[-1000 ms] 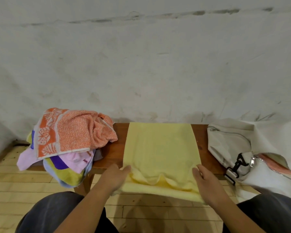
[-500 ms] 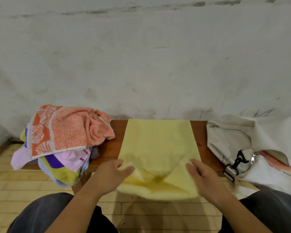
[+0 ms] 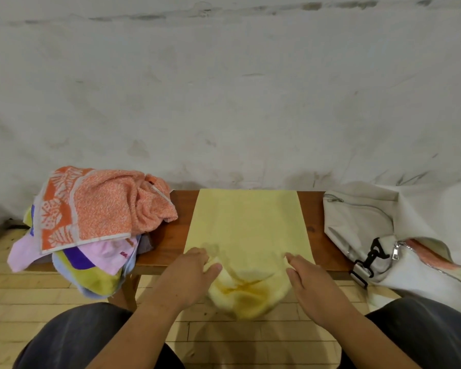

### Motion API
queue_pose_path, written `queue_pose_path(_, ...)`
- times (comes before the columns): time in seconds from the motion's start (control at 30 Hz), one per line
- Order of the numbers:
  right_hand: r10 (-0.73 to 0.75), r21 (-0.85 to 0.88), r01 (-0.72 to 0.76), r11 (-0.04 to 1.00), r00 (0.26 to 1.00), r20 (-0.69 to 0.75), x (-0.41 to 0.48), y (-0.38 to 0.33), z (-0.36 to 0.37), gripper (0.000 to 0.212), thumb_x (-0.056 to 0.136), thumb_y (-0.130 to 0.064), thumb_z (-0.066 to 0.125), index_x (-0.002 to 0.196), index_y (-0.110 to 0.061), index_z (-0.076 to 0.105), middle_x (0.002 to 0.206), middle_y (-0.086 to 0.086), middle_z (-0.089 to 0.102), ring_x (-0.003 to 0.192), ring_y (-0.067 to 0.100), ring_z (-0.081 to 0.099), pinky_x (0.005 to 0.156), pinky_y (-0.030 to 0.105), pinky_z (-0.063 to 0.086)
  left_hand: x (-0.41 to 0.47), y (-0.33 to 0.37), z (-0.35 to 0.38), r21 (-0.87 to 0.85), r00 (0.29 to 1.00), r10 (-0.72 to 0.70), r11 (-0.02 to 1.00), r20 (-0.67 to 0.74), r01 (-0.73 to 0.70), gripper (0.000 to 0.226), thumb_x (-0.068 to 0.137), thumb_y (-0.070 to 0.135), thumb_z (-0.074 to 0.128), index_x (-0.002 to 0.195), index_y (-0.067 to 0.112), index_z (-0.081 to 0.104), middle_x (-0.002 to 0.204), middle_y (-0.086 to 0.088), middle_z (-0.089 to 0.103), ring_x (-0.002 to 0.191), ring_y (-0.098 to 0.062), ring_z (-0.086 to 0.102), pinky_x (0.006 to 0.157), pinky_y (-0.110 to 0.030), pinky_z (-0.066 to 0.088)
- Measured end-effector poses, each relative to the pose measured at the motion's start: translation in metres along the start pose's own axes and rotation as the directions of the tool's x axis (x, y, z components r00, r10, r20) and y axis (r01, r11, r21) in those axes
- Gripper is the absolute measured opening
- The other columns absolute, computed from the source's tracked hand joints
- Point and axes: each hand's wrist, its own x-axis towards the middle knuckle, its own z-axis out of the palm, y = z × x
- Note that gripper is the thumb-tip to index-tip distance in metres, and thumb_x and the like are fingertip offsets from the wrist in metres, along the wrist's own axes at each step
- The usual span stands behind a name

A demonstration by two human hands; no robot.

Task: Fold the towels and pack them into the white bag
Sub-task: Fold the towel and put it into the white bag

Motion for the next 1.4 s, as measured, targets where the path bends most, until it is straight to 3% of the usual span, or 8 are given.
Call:
queue_pose_path(0.37, 0.021, -0.105, -0.034, 0.994, 0.992, -0.123, -0.008, -0.003, -0.002, 0.022, 0.109, -0.035, 0.032, 0.090, -0.039, 0.044, 0.068, -0.013, 0.050, 0.063, 0.007, 0.043, 0.107, 0.039, 0.038, -0.008, 0.004, -0.013, 0.070, 0.989, -0.148, 0.986, -0.028, 0.150, 0.063, 0.099, 0.061, 0.041, 0.142, 0.016, 0.055, 0.136, -0.004, 0.061, 0.123, -0.017, 0.057, 0.099, -0.030, 0.043)
queue_pose_path(0.63, 0.004, 0.134, 0.046, 0.990, 0.935, -0.353, -0.016, -0.007, -0.009, 0.028, 0.105, -0.037, 0.037, 0.078, -0.031, 0.040, 0.064, -0.007, 0.048, 0.062, 0.011, 0.049, 0.060, 0.029, 0.038, -0.016, -0.004, -0.023, -0.184, 0.975, -0.045, 0.983, -0.220, 0.004, 0.043, 0.095, 0.062, 0.043, 0.101, 0.026, 0.067, 0.107, 0.011, 0.065, 0.095, -0.005, 0.062, 0.089, -0.030, 0.050)
queue_pose_path(0.73, -0.028, 0.178, 0.073, 0.981, 0.970, -0.243, -0.004, -0.006, -0.007, 0.017, 0.108, -0.032, 0.038, 0.106, -0.032, 0.055, 0.103, -0.025, 0.057, 0.096, -0.006, 0.055, 0.085, 0.022, 0.044, -0.005, -0.005, -0.019, -0.255, 0.979, 0.054, 0.961, -0.199, -0.105, 0.053, 0.096, 0.062, 0.044, 0.132, 0.028, 0.061, 0.147, 0.023, 0.041, 0.136, -0.001, 0.040, 0.110, -0.024, 0.034)
queue_pose_path(0.87, 0.009, -0.178, -0.022, 0.984, 0.997, -0.073, 0.006, 0.008, 0.013, 0.044, 0.110, -0.032, 0.026, 0.150, -0.021, 0.042, 0.155, -0.013, 0.037, 0.146, 0.005, 0.033, 0.123, 0.029, 0.020, 0.006, -0.010, 0.003, -0.039, 0.994, 0.067, 0.997, 0.081, -0.064, 0.092, 0.085, 0.082, 0.025, 0.150, 0.021, 0.045, 0.166, 0.012, 0.015, 0.152, -0.008, 0.014, 0.119, -0.022, 0.016)
queue_pose_path(1.07, 0.114, -0.353, -0.142, 0.925, 0.989, -0.098, -0.016, -0.017, -0.005, 0.030, 0.107, -0.035, 0.013, 0.102, -0.036, 0.043, 0.092, -0.016, 0.049, 0.095, 0.001, 0.054, 0.123, 0.042, 0.022, -0.010, 0.014, -0.001, 0.164, 0.998, 0.024, 0.986, -0.060, -0.014, 0.048, 0.101, 0.061, 0.032, 0.116, 0.025, 0.060, 0.113, 0.003, 0.065, 0.105, -0.017, 0.062, 0.090, -0.035, 0.049)
queue_pose_path(1.17, 0.142, -0.241, -0.152, 0.958, 0.988, -0.061, -0.014, -0.024, -0.027, 0.030, 0.108, -0.033, 0.028, 0.081, -0.030, 0.040, 0.069, -0.010, 0.053, 0.065, 0.002, 0.048, 0.113, 0.038, 0.033, -0.026, 0.021, -0.018, -0.083, 0.998, -0.026, 0.996, -0.052, 0.022, 0.057, 0.097, 0.066, 0.035, 0.108, 0.019, 0.064, 0.097, 0.009, 0.068, 0.095, -0.011, 0.065, 0.087, -0.033, 0.051)
queue_pose_path(1.3, 0.196, 0.179, -0.166, 0.970, 0.967, -0.165, -0.002, -0.030, -0.073, 0.036, 0.104, -0.030, 0.042, 0.080, -0.008, 0.055, 0.067, 0.007, 0.056, 0.060, 0.020, 0.050, 0.062, 0.035, 0.042, -0.032, 0.032, -0.061, -0.424, 0.992, -0.071, 0.906, -0.102, 0.021, 0.049, 0.092, 0.064, 0.044, 0.080, 0.023, 0.068, 0.078, 0.008, 0.073, 0.069, -0.006, 0.067, 0.067, -0.025, 0.051)
queue_pose_path(1.4, 0.245, 0.369, -0.119, 0.922, 0.917, -0.316, 0.027, -0.027, -0.102, 0.036, 0.104, -0.032, 0.043, 0.090, -0.004, 0.061, 0.082, 0.015, 0.064, 0.081, 0.032, 0.060, 0.071, 0.039, 0.048, -0.014, 0.043, -0.097, -0.492, 0.965, -0.138, 0.870, -0.222, 0.011, 0.040, 0.098, 0.056, 0.045, 0.083, 0.028, 0.068, 0.078, 0.005, 0.070, 0.074, -0.008, 0.064, 0.066, -0.029, 0.046)
